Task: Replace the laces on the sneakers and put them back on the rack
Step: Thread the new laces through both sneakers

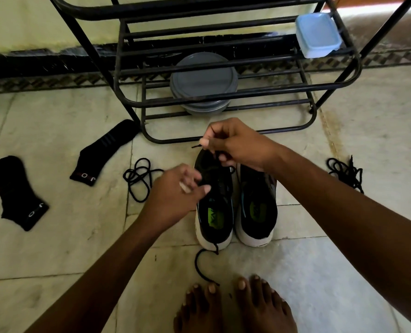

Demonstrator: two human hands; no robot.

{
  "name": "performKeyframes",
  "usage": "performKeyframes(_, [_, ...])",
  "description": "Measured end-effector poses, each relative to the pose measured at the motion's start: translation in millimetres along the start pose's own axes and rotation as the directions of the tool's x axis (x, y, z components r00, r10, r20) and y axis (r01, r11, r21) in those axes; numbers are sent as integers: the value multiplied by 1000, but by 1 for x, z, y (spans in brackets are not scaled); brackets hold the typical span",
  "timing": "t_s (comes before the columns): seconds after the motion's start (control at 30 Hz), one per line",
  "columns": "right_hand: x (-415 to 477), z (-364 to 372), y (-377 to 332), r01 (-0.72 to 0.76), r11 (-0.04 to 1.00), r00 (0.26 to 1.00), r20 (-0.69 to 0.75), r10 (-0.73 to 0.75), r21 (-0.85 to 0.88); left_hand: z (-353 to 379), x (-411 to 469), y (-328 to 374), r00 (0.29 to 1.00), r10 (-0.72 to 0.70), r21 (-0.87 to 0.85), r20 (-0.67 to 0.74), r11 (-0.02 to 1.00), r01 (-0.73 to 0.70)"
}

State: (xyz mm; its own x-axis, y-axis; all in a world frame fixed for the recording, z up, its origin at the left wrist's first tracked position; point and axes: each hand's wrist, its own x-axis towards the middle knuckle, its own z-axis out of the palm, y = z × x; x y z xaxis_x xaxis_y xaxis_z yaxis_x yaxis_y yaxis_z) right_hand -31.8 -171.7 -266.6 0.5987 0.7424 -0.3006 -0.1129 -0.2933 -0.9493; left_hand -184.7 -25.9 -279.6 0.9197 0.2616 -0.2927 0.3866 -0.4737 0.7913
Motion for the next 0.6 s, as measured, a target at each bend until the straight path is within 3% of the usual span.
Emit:
performKeyframes(0.03, [-5, 3, -9, 17, 993, 999, 35, -21, 113, 1, 8, 4, 1000, 2, -97, 1, 995, -2])
performKeyframes(0.13, [-12, 9, -32, 92, 940, 994, 30, -108, 329, 0, 21, 20, 955, 41, -332, 292, 941, 61])
performKeyframes(0.2, [-12, 5, -40, 147, 898, 989, -54, -137, 414, -3, 22, 28, 936, 70, -267, 345, 963, 27])
performKeyframes(0.23, [-10, 1, -43, 176, 879, 984, -110, -141, 443, -6, 23, 29, 961, 64, -205, 268, 979, -8])
performKeyframes(0.3, [-9, -11, -43, 223, 856, 966, -224, -130, 466, -15, 27, 24, 1000, 1, -66, -23, 998, -3])
performKeyframes(0.4, [-7, -28, -31, 231, 873, 934, -348, -76, 429, -41, 37, 9, 896, -91, -146, -435, 989, 30])
performKeyframes(0.47, [-6, -32, -20, 176, 931, 917, -397, -37, 319, -56, 44, -3, 836, -115, -204, -537, 979, 4])
performKeyframes(0.6, [-4, -29, 1, 82, 991, 907, -420, -32, 102, -58, 52, -16, 840, -168, -270, -516, 962, 26])
